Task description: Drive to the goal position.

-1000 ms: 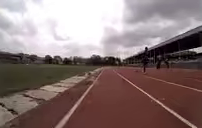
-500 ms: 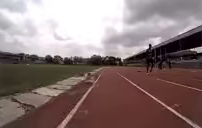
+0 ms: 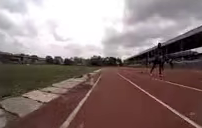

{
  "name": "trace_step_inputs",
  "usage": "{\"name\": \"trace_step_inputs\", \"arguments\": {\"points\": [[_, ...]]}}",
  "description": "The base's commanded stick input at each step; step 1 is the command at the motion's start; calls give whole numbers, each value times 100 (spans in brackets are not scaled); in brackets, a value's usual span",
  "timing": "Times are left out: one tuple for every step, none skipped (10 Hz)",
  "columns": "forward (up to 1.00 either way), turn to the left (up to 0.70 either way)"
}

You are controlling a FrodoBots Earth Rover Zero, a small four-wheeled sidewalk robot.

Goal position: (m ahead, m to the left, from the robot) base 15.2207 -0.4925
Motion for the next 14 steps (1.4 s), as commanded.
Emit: {"name": "trace_step_inputs", "arguments": {"points": [[70,-1],[70,-1],[70,-1],[70,-1],[70,-1],[70,-1],[70,-1],[70,-4],[70,-15],[70,-15],[70,-15],[70,-15],[70,-14],[70,-12]]}}
